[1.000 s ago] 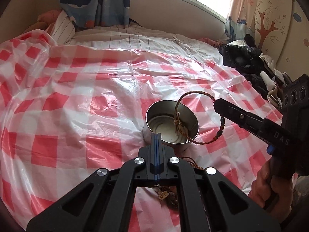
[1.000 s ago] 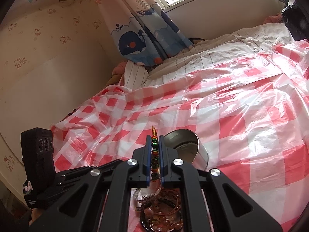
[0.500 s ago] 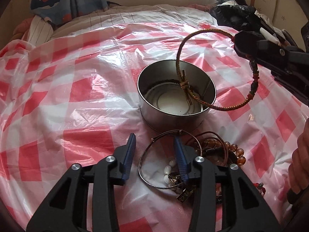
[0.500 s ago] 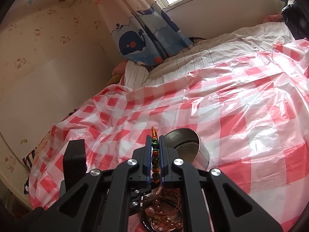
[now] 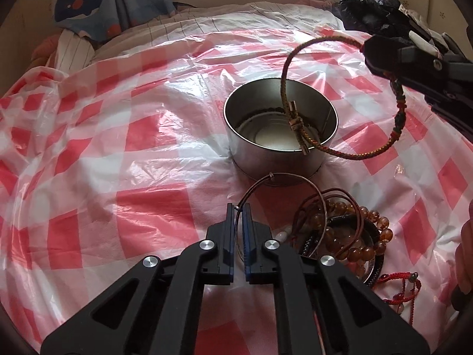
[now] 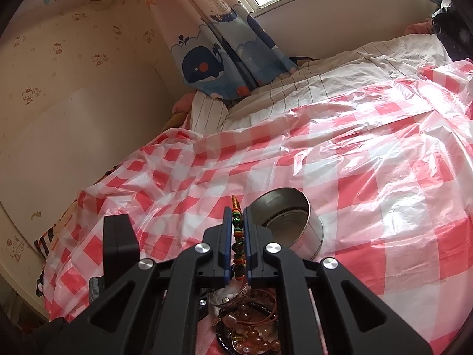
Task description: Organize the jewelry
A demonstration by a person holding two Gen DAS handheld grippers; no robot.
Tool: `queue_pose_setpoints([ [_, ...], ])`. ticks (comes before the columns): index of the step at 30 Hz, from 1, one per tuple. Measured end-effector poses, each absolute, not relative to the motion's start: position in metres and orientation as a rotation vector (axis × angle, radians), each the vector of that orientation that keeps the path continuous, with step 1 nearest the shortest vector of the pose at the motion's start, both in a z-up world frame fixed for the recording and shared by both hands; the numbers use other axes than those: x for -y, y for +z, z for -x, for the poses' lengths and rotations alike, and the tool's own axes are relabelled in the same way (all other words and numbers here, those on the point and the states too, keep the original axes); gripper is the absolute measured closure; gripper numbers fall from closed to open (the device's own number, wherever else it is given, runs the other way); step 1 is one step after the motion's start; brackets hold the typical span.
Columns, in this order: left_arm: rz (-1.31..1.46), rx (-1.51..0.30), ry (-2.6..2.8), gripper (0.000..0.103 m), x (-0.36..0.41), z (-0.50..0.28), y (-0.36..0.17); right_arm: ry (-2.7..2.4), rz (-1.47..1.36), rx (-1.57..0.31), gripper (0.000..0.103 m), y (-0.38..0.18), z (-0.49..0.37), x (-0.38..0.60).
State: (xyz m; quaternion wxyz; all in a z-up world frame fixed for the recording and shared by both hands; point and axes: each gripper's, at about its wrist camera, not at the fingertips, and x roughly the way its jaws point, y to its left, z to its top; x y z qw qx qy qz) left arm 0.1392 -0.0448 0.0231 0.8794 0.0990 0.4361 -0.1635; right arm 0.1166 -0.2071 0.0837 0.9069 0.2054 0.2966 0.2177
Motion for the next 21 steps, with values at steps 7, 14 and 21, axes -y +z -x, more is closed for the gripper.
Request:
queue_pose_setpoints([
  [7,-0.216,-0.868,-0.299,0.099,0.038,-0.129,0.047,0.455,-0.430,-0.608,0.094,0.085,-0.115,0.208],
  [14,-0.206,-0.829,-0.275,0.099,0.037,-0.127,0.065,0.452,-0.435,-0.604,0.094,0.086,-0.114,0.209],
  [21,-0.134,-0.779,-0.261,0.099,0.030,-0.128,0.086,0.445,-0.442,-0.607,0.094,0.086,-0.114,0.213],
])
